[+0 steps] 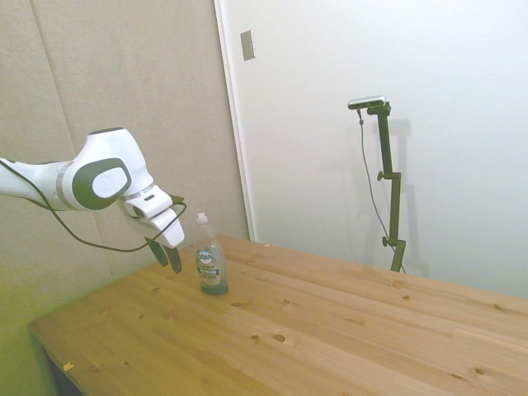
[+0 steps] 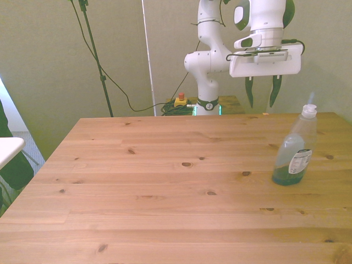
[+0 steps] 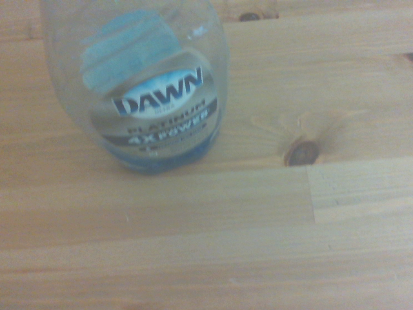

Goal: Knock down the dish soap

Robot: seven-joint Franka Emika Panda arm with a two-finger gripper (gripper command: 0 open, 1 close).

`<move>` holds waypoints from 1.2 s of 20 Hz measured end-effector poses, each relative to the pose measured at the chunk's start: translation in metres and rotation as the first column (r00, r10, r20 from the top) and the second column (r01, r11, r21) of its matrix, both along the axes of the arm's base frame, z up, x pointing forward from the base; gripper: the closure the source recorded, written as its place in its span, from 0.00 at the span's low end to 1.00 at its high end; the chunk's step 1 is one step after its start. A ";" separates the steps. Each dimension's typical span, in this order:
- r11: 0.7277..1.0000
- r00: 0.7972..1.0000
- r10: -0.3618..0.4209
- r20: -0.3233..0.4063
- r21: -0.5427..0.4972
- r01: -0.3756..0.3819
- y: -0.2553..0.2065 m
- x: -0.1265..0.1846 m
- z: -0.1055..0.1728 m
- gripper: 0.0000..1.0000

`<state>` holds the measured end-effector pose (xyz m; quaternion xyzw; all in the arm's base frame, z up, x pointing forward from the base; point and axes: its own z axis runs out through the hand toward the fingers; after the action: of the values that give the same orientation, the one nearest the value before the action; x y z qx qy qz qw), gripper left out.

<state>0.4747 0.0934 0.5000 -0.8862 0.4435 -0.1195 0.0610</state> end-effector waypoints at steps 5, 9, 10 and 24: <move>1.000 1.000 -0.018 -0.006 -0.017 0.018 0.003 0.037 -0.009 1.00; 0.999 0.999 -0.034 -0.009 -0.026 0.033 0.003 0.058 -0.020 1.00; 0.999 0.999 -0.035 -0.009 -0.029 0.035 0.004 0.062 -0.021 1.00; 0.995 0.995 -0.095 0.036 -0.021 0.096 0.052 0.127 -0.037 1.00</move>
<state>0.6013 0.1452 0.4627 -0.8624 0.4827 -0.1428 0.0529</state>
